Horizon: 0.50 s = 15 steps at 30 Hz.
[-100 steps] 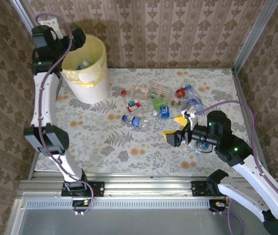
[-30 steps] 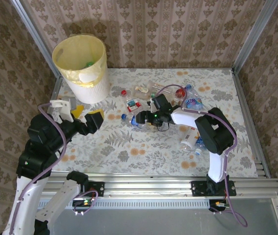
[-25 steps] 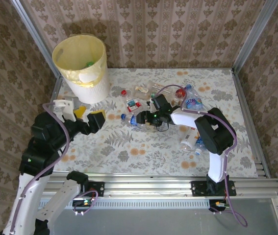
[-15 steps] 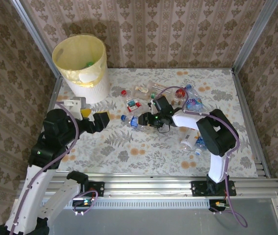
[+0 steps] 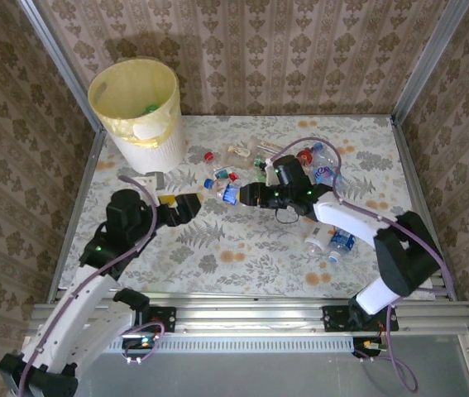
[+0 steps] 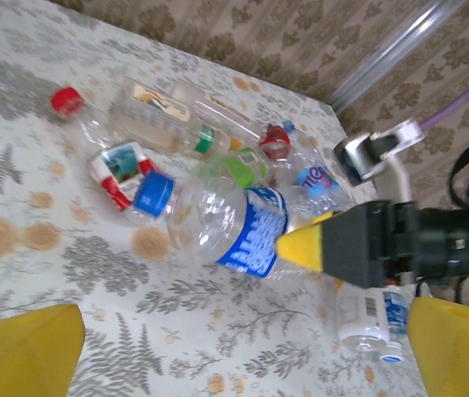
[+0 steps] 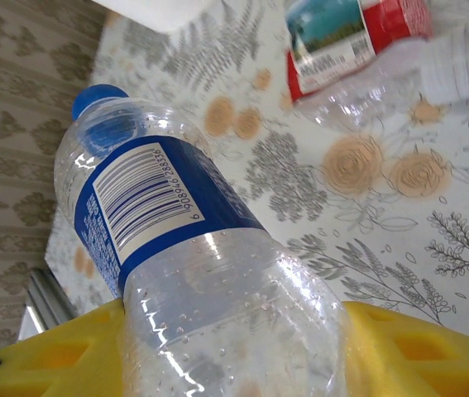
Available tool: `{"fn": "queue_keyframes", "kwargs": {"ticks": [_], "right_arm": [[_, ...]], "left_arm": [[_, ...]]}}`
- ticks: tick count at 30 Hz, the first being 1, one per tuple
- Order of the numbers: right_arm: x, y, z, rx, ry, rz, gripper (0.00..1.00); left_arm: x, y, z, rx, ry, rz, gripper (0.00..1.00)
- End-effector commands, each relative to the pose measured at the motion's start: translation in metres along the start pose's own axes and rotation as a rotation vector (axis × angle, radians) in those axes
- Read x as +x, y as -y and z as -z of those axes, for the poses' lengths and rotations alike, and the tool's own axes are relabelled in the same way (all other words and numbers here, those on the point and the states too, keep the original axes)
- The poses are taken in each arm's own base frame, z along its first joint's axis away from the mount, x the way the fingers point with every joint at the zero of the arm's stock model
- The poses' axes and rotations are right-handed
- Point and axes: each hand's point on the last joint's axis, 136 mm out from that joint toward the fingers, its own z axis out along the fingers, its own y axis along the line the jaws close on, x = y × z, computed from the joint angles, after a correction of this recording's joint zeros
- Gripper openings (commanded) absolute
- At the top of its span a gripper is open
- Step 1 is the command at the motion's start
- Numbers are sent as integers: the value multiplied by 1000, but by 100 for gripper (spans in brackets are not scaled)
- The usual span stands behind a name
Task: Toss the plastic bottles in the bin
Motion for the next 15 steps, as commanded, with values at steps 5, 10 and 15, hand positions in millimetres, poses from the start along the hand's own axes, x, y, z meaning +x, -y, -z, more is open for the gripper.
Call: {"fn": "queue_keyframes", "kwargs": {"ticks": [5,10,15], "right_arm": [[-22,-40,57,-44,131,85,45],[-24,-56,75,-96,160,98,46],[-22,-62,82,-133,172,94,46]], "left_arm": [[-18,53,-21,244,138,39,100],[-19,67,-39,303,159,57,100],[-22,86,-57,376,163,68,100]]}}
